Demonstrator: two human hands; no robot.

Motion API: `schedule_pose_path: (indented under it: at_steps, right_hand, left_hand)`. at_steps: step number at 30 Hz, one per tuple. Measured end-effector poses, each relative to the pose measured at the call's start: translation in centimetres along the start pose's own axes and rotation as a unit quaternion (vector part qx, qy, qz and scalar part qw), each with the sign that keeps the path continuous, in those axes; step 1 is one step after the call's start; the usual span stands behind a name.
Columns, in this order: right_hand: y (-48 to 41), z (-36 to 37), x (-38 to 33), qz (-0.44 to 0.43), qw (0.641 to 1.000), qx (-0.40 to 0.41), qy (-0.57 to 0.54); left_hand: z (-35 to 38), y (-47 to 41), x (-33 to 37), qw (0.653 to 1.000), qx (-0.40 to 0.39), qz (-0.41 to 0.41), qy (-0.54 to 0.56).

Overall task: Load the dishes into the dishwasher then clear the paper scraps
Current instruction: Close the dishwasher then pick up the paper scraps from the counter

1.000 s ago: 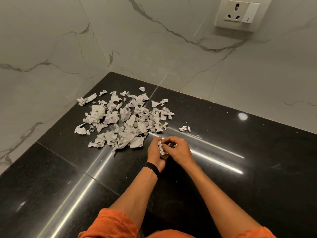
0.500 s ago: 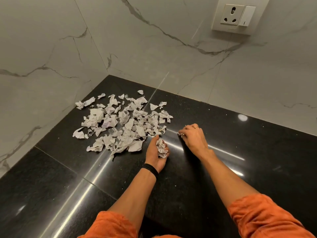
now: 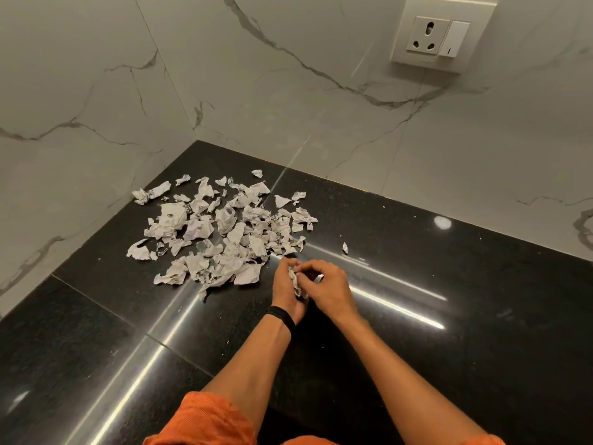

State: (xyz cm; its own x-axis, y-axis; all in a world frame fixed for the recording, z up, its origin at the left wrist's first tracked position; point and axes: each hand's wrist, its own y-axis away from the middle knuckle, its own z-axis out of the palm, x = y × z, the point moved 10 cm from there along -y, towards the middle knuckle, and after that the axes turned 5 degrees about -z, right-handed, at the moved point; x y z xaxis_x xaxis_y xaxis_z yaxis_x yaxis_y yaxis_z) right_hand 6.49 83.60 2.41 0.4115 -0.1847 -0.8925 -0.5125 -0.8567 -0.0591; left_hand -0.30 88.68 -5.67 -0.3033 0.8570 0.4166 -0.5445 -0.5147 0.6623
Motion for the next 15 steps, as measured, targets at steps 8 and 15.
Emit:
schedule_pose_path:
  at_steps: [8,15]
  right_hand:
    - [-2.0,-0.5,1.1,0.078,0.986,-0.051,-0.137]
    - [-5.9,-5.7,5.4,0.009,0.969,0.003,0.246]
  left_hand:
    - [0.3,0.0,-0.5,0.999,-0.003,-0.030,0.029]
    - [-1.1,-0.5,0.8,0.999,0.033,-0.010,0.021]
